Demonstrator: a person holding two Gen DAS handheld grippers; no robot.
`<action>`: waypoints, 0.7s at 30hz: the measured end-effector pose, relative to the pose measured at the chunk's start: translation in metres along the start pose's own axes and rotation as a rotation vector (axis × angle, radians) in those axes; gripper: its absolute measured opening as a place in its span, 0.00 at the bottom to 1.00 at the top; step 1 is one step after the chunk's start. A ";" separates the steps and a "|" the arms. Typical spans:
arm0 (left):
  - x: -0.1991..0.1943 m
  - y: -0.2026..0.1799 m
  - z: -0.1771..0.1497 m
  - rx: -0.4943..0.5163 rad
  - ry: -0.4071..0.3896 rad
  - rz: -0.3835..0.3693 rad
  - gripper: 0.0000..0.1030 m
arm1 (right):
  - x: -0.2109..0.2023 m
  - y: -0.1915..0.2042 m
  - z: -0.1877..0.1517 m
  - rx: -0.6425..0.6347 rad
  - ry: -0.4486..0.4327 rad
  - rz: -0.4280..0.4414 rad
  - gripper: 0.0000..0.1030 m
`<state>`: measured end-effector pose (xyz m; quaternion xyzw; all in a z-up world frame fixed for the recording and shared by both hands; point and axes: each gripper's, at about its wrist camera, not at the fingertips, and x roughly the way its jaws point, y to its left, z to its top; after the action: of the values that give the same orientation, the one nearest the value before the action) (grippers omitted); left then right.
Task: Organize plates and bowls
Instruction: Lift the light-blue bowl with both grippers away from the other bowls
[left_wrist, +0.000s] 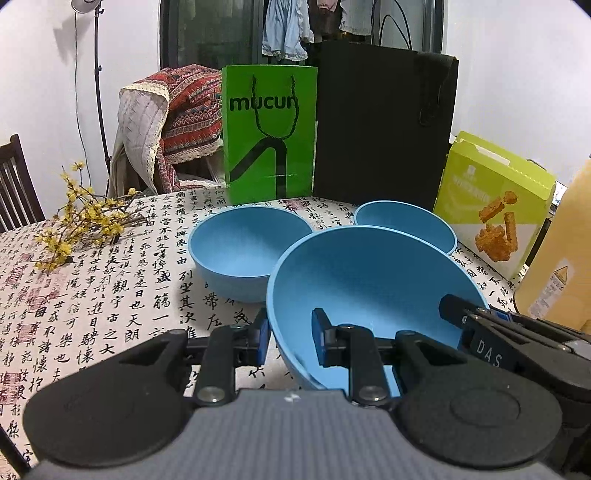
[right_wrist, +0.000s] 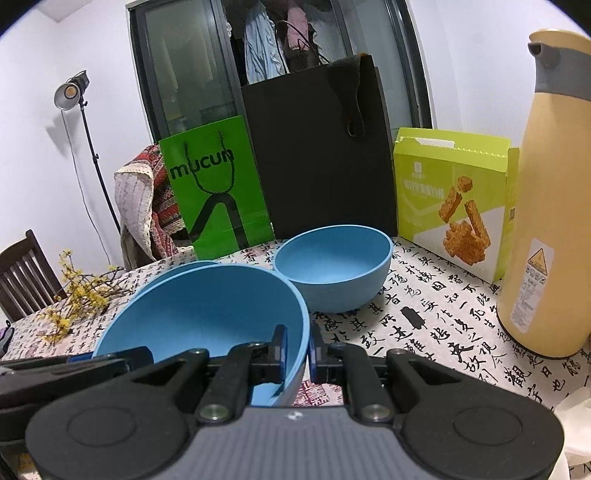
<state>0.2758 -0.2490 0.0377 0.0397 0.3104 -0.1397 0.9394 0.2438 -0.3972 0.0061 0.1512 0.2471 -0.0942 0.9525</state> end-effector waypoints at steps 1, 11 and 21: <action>-0.002 0.001 0.000 0.001 -0.002 0.000 0.23 | -0.001 0.001 0.000 -0.001 -0.002 0.000 0.11; -0.020 0.006 -0.004 0.004 -0.021 0.001 0.23 | -0.015 0.007 -0.001 -0.001 -0.016 0.004 0.11; -0.044 0.016 -0.010 -0.004 -0.042 0.010 0.23 | -0.037 0.020 -0.005 -0.007 -0.036 0.016 0.11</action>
<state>0.2408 -0.2219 0.0550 0.0363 0.2909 -0.1352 0.9465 0.2151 -0.3734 0.0252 0.1482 0.2288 -0.0882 0.9581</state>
